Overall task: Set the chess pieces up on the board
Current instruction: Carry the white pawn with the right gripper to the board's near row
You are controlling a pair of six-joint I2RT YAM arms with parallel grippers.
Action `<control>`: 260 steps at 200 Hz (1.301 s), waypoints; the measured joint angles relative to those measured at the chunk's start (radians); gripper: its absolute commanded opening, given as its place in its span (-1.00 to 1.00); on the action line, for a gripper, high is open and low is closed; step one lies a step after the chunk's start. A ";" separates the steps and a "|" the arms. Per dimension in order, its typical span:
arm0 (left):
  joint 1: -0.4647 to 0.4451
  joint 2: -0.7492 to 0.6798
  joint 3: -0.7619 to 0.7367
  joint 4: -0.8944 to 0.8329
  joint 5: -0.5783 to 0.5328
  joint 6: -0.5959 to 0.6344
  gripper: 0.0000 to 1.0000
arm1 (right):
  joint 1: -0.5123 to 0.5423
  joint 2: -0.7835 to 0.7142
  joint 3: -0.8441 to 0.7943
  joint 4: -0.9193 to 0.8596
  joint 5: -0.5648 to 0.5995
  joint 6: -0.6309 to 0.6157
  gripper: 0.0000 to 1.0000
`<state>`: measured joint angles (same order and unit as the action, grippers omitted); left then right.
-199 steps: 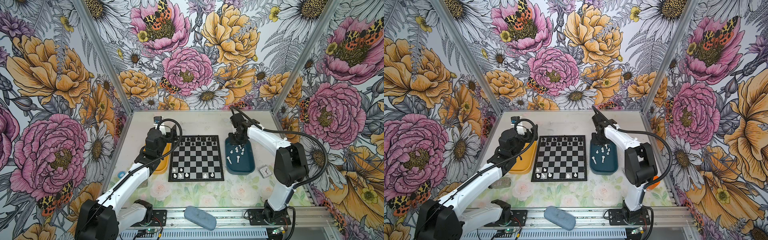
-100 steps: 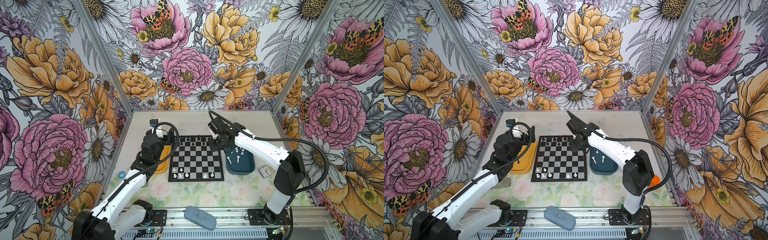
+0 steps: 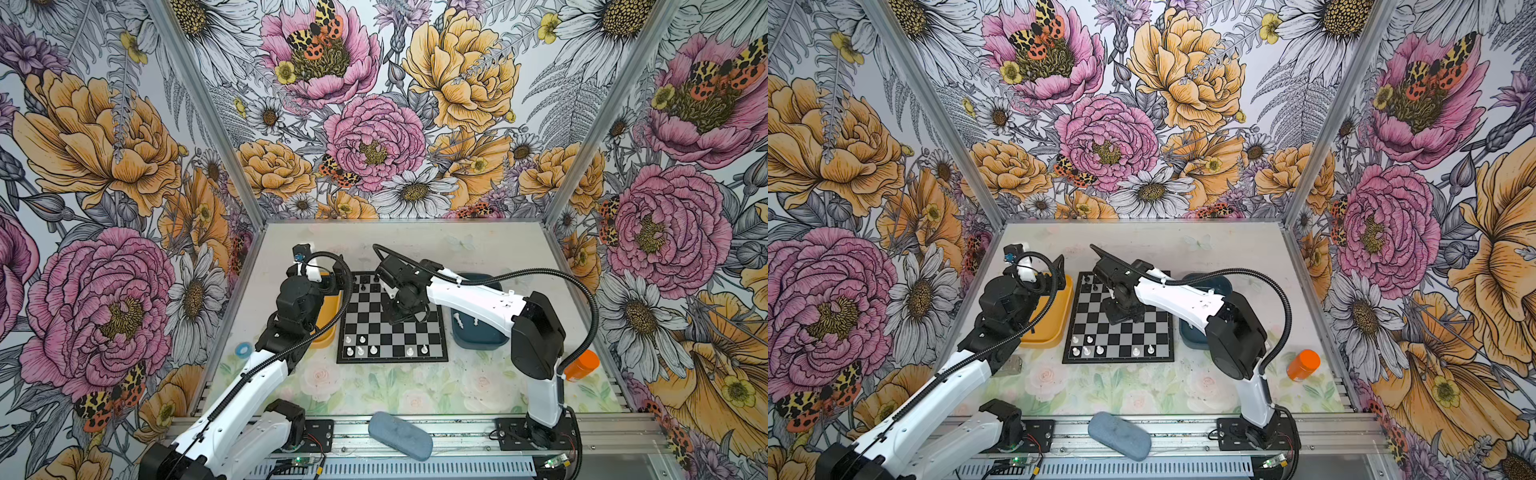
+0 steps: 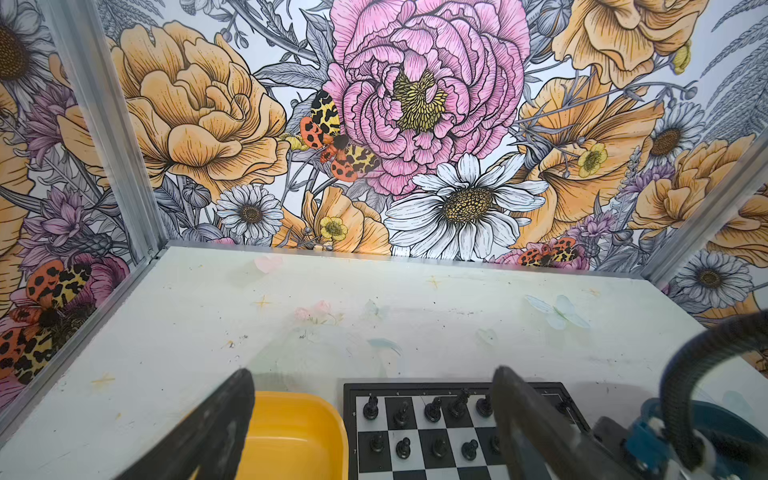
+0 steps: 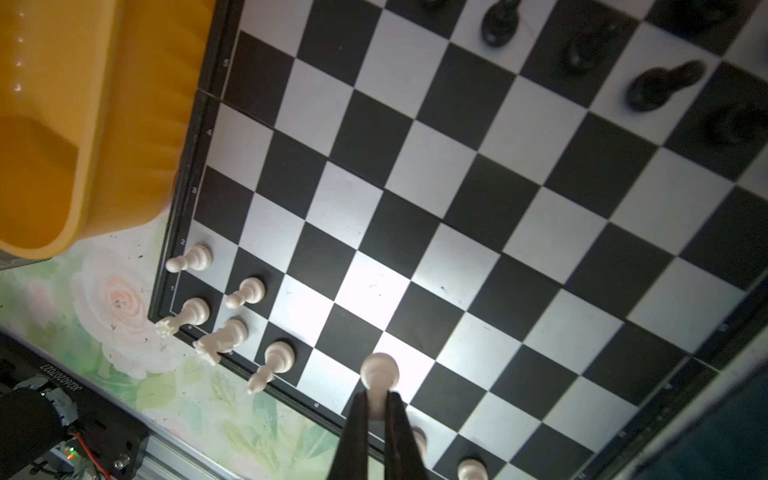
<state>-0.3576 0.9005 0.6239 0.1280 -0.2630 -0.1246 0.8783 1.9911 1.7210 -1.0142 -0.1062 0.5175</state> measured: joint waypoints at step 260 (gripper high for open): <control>0.009 -0.035 -0.035 -0.001 -0.007 0.000 0.82 | 0.081 0.179 0.109 0.001 -0.105 0.025 -1.00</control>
<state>-0.3485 0.8654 0.5884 0.1272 -0.2703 -0.1246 0.9592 2.1696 1.8301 -1.0130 -0.2108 0.5426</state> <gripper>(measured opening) 0.910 0.074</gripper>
